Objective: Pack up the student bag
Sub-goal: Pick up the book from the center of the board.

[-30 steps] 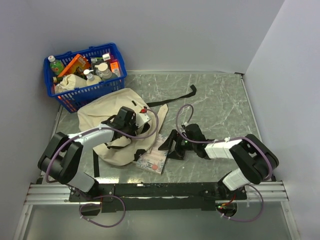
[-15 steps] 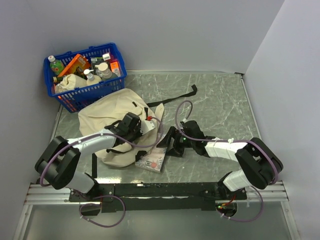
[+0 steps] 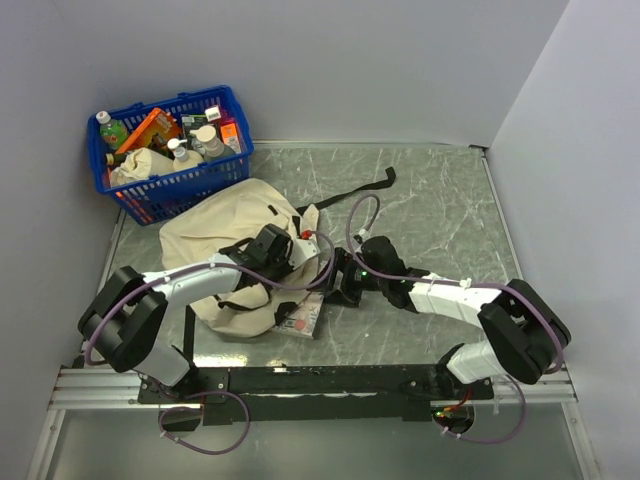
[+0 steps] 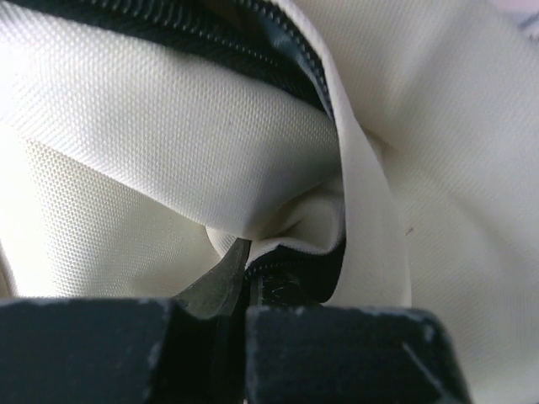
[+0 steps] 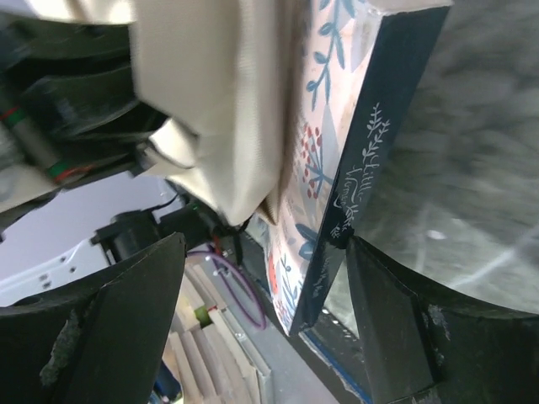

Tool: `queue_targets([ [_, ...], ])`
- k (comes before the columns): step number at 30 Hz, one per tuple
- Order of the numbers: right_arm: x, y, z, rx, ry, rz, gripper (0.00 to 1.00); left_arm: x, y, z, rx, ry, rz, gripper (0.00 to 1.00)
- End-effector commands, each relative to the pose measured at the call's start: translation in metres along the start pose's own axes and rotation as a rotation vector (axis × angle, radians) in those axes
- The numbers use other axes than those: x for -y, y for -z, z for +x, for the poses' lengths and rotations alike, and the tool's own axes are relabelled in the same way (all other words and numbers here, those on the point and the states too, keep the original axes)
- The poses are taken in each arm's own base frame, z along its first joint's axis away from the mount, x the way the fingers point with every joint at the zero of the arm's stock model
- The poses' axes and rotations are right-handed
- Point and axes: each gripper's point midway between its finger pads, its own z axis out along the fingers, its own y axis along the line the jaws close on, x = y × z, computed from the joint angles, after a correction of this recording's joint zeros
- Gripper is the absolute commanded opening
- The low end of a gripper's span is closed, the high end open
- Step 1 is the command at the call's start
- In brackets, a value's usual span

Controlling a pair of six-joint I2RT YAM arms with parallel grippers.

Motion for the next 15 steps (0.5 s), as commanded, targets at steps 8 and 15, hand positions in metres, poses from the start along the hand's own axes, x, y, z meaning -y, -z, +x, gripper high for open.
queue_targets([
  [8, -0.162, 0.03, -0.016, 0.125, 0.338, -0.509, 0.8, 0.087, 0.003, 0.024, -0.09, 0.118, 0.388, 0.01],
  [15, -0.106, -0.013, 0.009, 0.049, 0.415, -0.281, 0.8, 0.083, 0.004, 0.017, -0.073, 0.184, 0.439, 0.01],
])
